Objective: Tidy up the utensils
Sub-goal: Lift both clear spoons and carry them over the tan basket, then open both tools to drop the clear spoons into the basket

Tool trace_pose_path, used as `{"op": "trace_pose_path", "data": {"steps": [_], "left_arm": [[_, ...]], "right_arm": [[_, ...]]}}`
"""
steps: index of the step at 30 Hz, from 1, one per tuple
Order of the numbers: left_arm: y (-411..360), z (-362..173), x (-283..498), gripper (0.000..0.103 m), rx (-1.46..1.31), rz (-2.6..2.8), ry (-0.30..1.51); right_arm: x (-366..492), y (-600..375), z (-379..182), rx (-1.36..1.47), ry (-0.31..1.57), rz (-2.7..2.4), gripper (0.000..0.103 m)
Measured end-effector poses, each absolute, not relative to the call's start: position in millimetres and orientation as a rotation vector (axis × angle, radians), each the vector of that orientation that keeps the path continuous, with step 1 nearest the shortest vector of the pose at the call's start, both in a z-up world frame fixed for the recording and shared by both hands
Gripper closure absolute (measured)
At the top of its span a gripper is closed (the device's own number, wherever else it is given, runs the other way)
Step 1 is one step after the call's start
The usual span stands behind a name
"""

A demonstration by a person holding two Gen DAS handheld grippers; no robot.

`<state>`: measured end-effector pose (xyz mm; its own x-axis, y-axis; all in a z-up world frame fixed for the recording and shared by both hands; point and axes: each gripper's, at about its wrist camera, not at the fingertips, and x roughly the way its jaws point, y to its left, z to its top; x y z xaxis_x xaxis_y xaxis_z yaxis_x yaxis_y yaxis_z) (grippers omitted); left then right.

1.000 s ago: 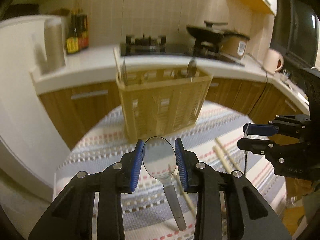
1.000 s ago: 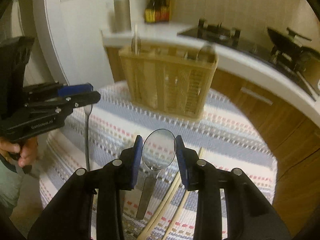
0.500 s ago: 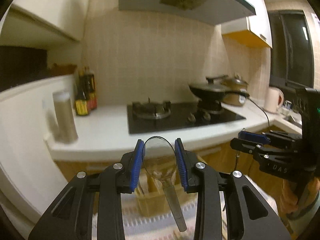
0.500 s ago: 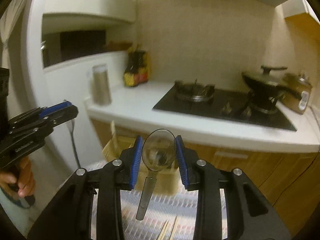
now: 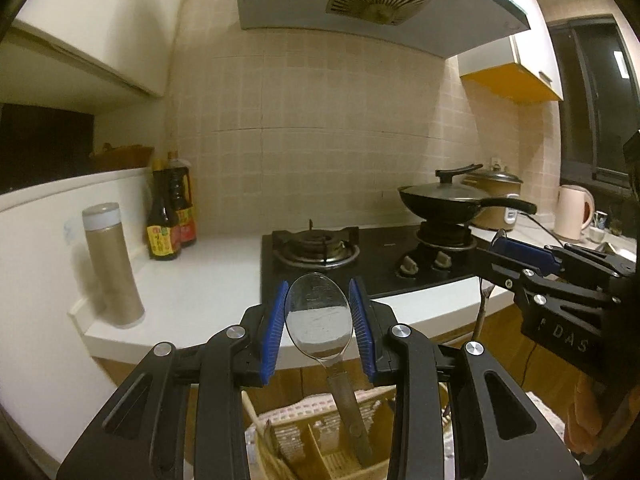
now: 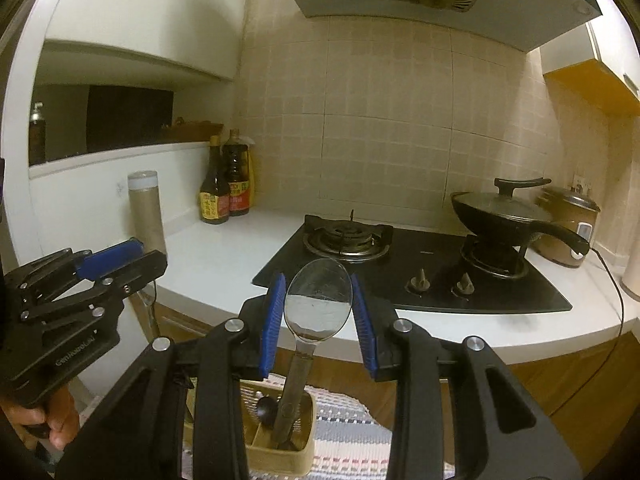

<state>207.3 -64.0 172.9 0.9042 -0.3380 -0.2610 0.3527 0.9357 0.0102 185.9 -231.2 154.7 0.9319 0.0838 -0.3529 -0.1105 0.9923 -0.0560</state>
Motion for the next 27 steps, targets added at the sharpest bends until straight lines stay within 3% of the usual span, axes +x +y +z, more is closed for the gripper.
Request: {"op": "trace_pose_path", "data": {"steps": [27], "left_arm": [[-76,108,224,0.072,0.087,-0.415,0.353]], "right_arm": [[205,-229,80,-0.091,0.480,0.123,0.072]]}}
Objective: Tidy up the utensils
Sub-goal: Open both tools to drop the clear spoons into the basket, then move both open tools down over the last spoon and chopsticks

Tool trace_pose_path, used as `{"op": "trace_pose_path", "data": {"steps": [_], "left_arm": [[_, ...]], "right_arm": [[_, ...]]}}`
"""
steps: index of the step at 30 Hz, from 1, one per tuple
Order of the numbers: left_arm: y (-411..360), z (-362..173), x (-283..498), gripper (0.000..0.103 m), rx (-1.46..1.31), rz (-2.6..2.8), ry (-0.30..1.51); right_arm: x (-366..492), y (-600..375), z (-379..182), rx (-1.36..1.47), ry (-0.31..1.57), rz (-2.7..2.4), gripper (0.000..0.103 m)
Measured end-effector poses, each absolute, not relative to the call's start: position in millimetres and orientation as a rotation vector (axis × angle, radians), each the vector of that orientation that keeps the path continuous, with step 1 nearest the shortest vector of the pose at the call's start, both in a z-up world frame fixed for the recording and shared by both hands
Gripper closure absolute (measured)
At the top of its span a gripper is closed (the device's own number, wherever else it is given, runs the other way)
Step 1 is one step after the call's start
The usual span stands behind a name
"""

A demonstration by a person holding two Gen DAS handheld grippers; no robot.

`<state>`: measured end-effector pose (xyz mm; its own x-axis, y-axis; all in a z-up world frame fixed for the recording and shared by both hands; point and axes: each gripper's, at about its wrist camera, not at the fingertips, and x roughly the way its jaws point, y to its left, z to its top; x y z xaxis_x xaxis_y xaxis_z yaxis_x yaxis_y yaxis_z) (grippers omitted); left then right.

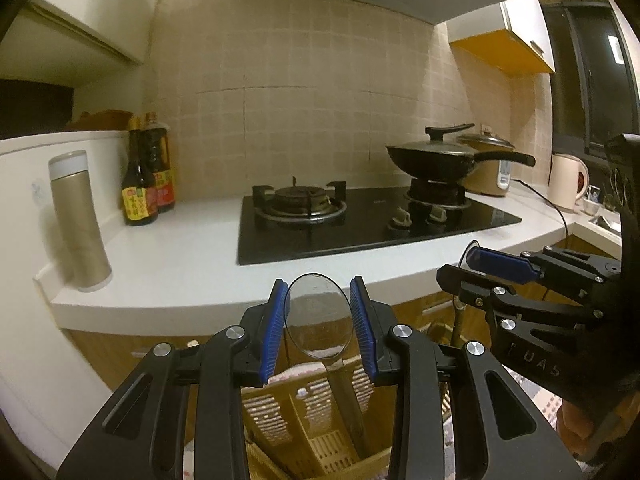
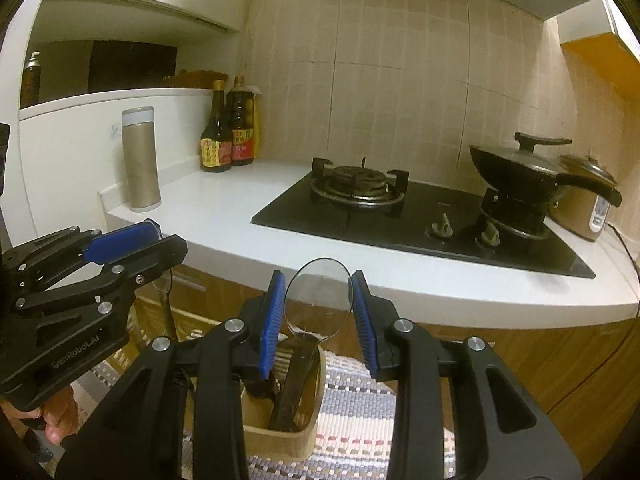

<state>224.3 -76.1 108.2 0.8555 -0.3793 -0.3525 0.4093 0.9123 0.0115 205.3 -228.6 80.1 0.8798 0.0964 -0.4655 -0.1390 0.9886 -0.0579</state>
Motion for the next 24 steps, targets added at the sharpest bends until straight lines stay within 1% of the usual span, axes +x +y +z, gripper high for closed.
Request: {"op": "trace_pose_path", "data": {"steps": [4,6,12,13,15,24], "left_arm": [[-75,106,223,0.069,0.078,-0.446,0.382],[-73,107,221,0.064,0.062,-0.457,0.392],[-60,113,214,0.061,0.010,-0.480,0.413],[-59,114,212,0.060,0.003,-0.484,0.417],[-54,114,207,0.057,-0.013,-0.493,0.426],[-42,121,174,0.057,-0.022,-0.504,0.435]], "right_arm": [[200,-229,78,-0.090,0.501,0.142,0.072],[199,-230,78,-0.075,0.525,0.161,0.072],[193,-243,80,0.011,0.582,0.199,0.071],[191,-245,80,0.024,0.593,0.205,0.063],[188,-249,79,0.047,0.611,0.219,0.051],[158,-253,87,0.054,0.635,0.230,0.051]]}}
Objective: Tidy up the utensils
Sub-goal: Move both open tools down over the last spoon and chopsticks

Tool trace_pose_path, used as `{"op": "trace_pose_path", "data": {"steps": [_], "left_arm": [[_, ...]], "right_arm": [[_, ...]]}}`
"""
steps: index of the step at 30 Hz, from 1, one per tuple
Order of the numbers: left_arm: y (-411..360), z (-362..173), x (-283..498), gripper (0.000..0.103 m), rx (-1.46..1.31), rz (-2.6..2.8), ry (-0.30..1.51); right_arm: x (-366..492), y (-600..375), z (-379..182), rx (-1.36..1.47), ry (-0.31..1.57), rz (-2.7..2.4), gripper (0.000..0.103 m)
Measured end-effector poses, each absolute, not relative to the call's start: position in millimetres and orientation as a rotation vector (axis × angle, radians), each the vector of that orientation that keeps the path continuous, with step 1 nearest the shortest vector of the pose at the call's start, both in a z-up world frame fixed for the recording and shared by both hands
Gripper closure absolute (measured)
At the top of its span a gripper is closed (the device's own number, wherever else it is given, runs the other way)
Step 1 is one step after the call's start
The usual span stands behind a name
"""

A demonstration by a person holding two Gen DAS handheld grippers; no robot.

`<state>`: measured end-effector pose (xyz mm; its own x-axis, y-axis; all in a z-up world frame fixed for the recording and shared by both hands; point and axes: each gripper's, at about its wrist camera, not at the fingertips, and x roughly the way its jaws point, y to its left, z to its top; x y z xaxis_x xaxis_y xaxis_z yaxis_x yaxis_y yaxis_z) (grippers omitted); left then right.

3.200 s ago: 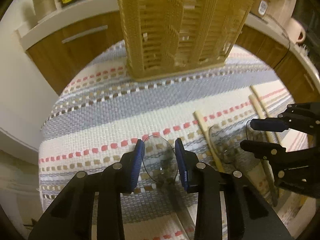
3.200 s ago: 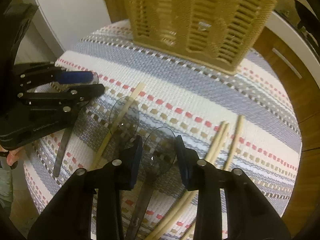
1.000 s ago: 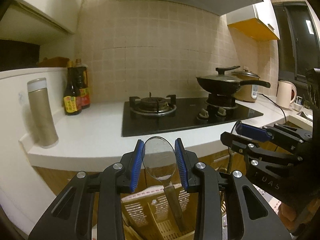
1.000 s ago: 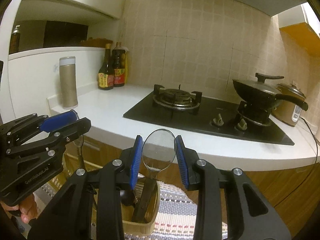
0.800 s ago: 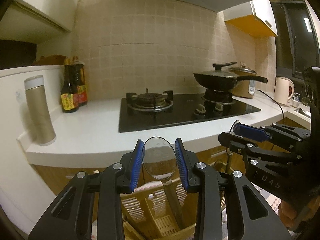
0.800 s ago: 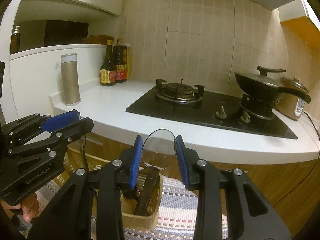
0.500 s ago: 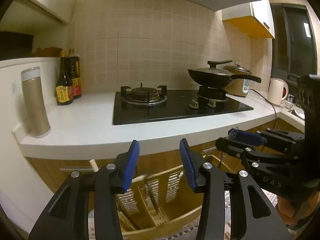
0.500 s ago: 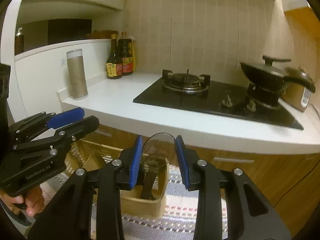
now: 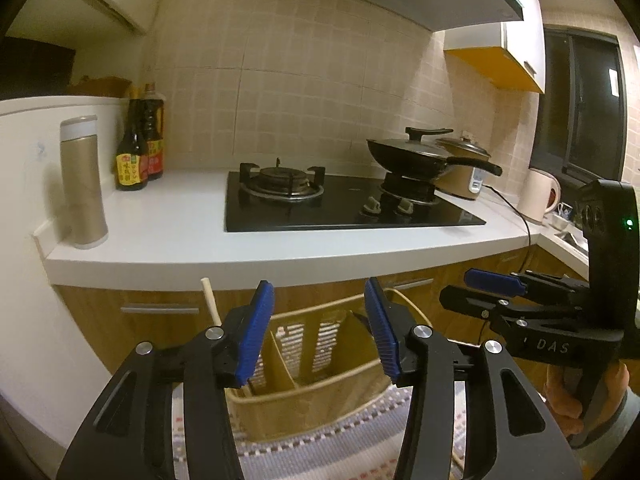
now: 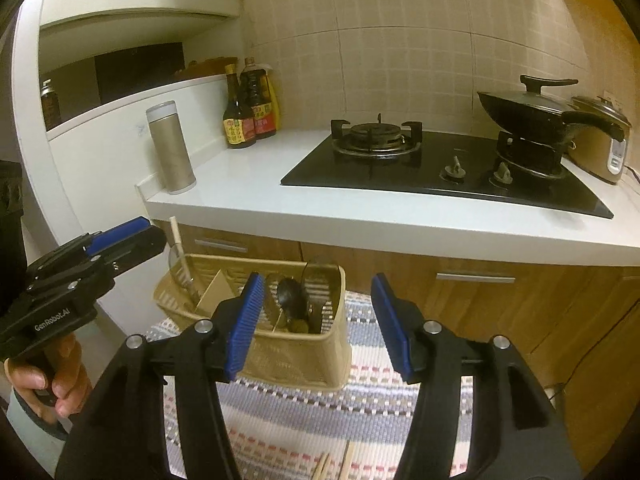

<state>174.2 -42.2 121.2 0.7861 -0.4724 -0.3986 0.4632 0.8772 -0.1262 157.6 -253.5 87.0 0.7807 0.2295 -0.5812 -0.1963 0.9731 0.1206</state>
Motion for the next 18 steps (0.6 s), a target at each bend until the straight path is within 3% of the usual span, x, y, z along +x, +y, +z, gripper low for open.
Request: {"op": "trace_pose_path", "data": {"steps": [9,18], "left_arm": [[-44,126,137,0.056,0.025,-0.499,0.449],[-45,80,119,0.056,0.062,-0.471,0.620]], "right_arm": [[134,-259,84,0.043,0.722,0.173,0.051],[121,-263,51,0.038,0.889,0.174,0.051]]}}
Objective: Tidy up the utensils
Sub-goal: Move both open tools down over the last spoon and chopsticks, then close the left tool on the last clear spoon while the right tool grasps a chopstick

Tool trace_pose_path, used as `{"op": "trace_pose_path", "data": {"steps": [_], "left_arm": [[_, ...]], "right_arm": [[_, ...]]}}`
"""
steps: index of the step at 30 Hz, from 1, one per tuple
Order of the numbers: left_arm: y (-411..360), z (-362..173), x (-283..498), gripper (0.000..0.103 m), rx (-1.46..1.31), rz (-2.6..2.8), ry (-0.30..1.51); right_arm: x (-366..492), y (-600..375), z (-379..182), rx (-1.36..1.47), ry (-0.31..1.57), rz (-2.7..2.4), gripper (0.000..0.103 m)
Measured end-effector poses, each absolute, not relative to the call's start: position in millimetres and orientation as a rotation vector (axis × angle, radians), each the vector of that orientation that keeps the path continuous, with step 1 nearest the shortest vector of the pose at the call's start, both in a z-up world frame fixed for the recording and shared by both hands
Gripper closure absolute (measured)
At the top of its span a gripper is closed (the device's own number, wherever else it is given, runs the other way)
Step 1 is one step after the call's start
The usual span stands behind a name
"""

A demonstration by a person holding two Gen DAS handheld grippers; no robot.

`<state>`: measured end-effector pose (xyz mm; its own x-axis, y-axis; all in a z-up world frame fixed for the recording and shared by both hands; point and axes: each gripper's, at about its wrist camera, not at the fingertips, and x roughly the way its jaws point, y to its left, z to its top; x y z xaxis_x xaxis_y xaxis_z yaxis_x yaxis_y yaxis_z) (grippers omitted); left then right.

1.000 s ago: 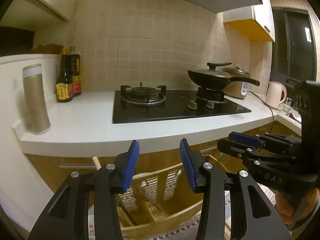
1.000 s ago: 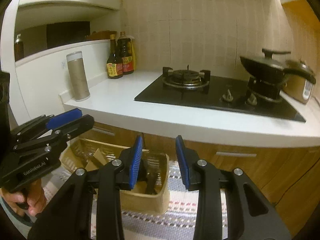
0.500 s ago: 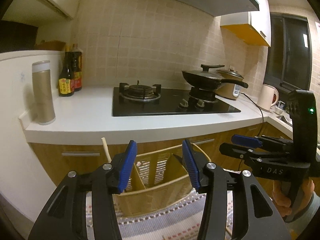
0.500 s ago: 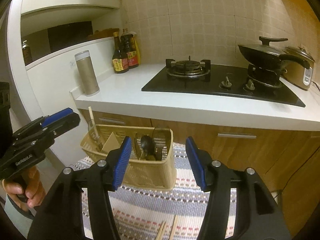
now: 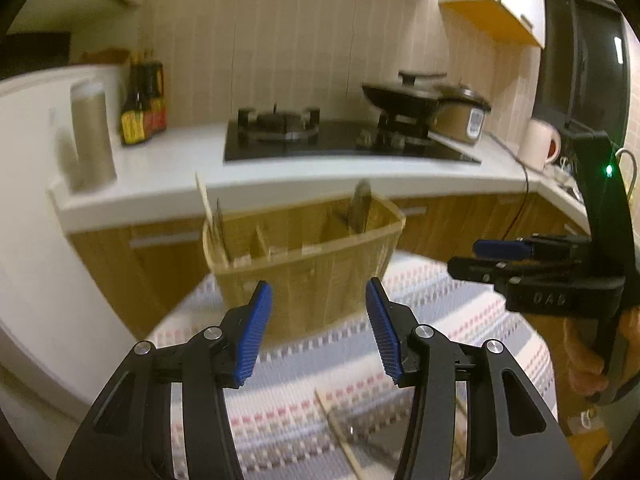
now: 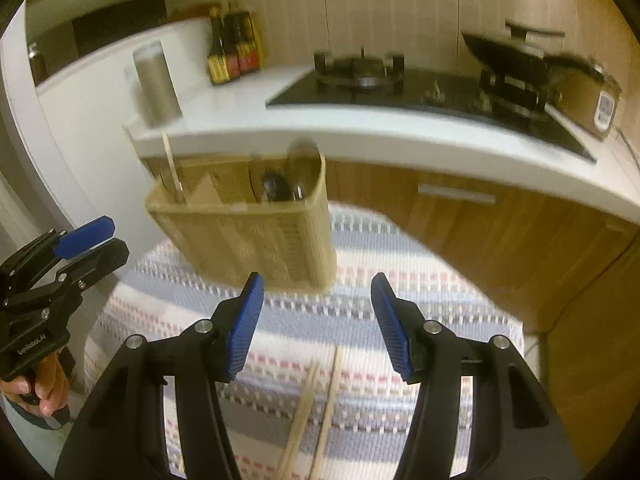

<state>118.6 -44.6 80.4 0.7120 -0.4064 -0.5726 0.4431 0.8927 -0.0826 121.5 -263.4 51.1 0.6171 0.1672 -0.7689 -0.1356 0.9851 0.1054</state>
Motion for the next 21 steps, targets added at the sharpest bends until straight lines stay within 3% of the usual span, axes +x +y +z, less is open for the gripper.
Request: {"op": "trace_pose_path", "data": {"steps": [9,13,21], "left_arm": [[-37,15,122,0.056,0.036,-0.425,0.904],[-37,-7,124,0.056,0.013,-0.420,0.999],[-68,-35,114,0.042,0.125,-0.375,1.062]], "right_arm": [[115,-280,-13,0.073,1.146,0.194,0.051],[116,-283,-42,0.101,1.257,0.215,0.062],[117,-281,-74,0.094,1.369,0.241,0.069]]}}
